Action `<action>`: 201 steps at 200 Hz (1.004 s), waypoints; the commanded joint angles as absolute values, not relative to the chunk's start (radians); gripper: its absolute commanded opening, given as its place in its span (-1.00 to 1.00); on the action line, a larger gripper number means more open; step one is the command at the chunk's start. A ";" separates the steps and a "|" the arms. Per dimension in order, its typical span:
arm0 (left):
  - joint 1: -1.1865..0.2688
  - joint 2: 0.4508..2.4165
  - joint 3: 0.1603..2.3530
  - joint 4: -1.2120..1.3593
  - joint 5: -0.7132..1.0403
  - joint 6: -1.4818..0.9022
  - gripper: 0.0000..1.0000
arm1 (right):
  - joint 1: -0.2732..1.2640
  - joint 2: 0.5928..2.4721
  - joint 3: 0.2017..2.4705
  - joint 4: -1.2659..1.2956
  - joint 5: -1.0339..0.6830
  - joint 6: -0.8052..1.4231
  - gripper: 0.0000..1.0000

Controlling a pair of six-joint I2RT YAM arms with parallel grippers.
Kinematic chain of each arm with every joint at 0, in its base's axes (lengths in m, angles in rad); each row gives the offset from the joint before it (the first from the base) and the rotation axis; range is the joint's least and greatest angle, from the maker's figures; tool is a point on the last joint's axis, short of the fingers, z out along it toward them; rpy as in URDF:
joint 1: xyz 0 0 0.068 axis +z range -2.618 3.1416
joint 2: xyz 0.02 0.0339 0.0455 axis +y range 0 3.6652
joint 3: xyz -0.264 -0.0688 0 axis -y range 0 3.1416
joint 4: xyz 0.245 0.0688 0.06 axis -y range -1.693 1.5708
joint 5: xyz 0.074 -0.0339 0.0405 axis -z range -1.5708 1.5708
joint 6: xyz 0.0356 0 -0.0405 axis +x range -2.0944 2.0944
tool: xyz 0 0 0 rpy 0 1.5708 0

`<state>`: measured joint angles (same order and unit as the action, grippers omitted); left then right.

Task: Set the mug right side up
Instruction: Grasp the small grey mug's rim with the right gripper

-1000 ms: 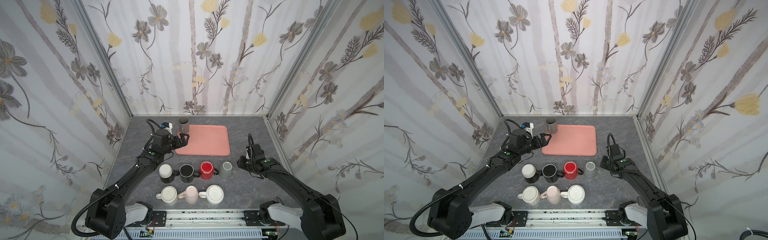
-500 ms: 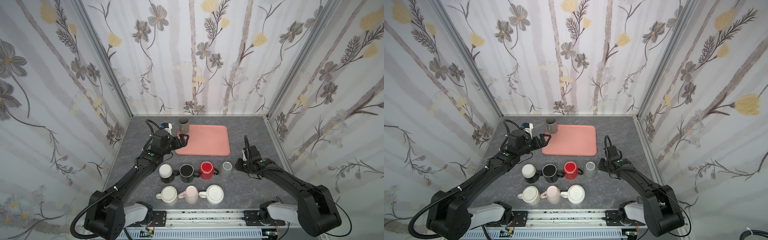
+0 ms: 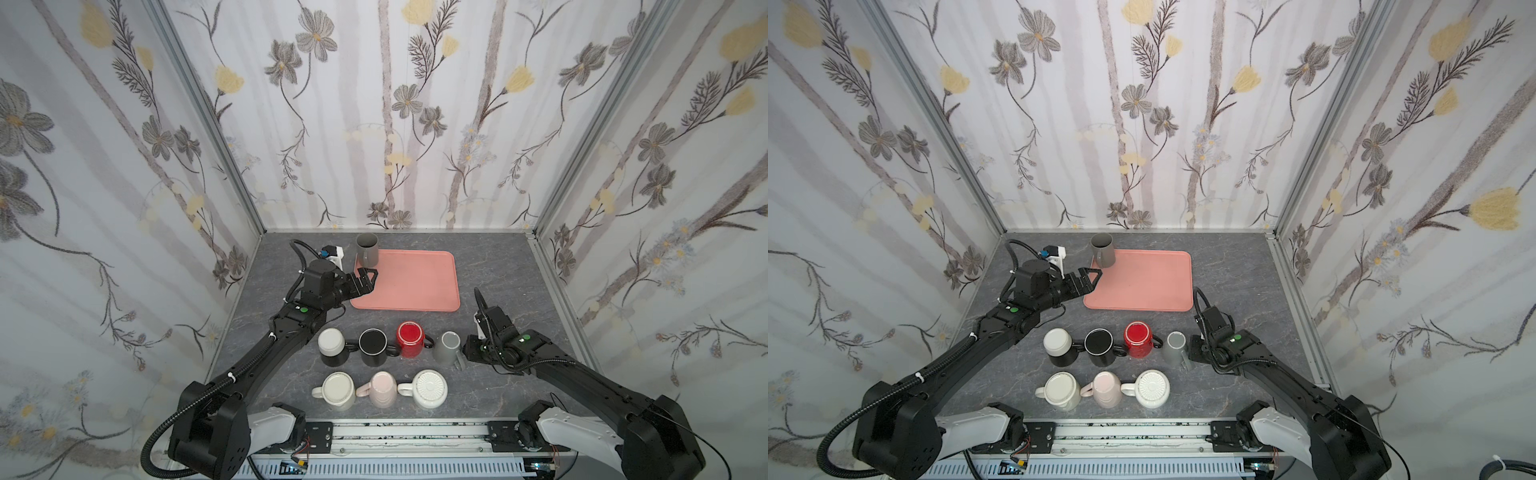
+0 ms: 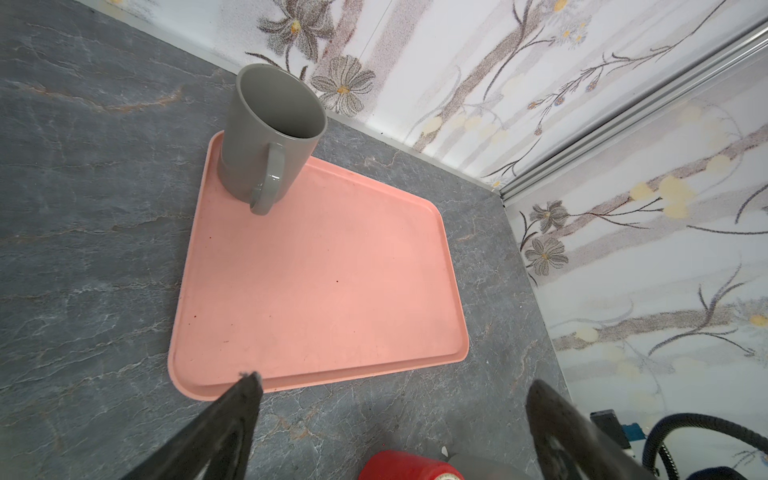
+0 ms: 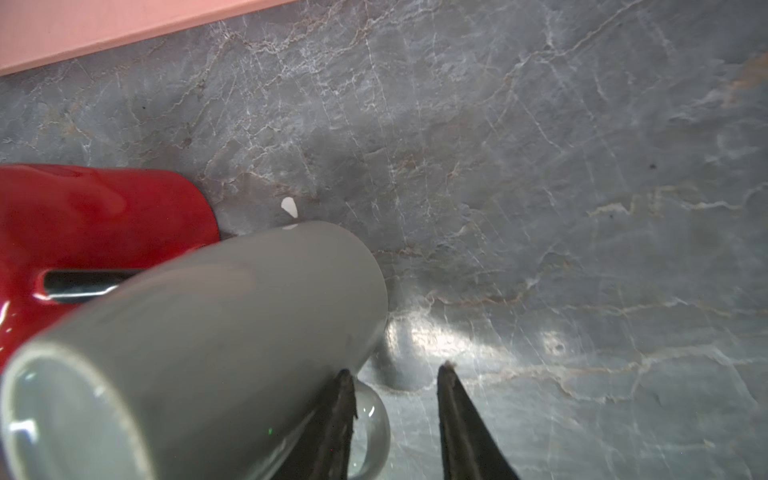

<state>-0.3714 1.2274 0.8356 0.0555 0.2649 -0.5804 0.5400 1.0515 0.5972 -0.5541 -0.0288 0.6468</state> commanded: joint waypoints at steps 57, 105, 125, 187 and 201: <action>-0.368 1.229 0.829 0.088 0.256 -0.602 1.00 | 0.709 0.866 0.598 -0.599 0.030 0.638 0.18; -0.367 1.228 0.827 0.088 0.253 -0.608 1.00 | 0.813 0.960 0.594 -0.583 0.083 0.650 0.04; -0.367 1.229 0.826 0.087 0.254 -0.611 1.00 | 0.813 1.004 0.596 -0.574 0.106 0.653 -0.06; -0.367 1.225 0.825 0.086 0.269 -0.608 1.00 | 0.853 1.118 0.620 -0.549 0.166 0.645 -0.26; -0.368 1.226 0.826 0.086 0.275 -0.607 1.00 | 0.857 1.143 0.638 -0.541 0.171 0.634 -0.28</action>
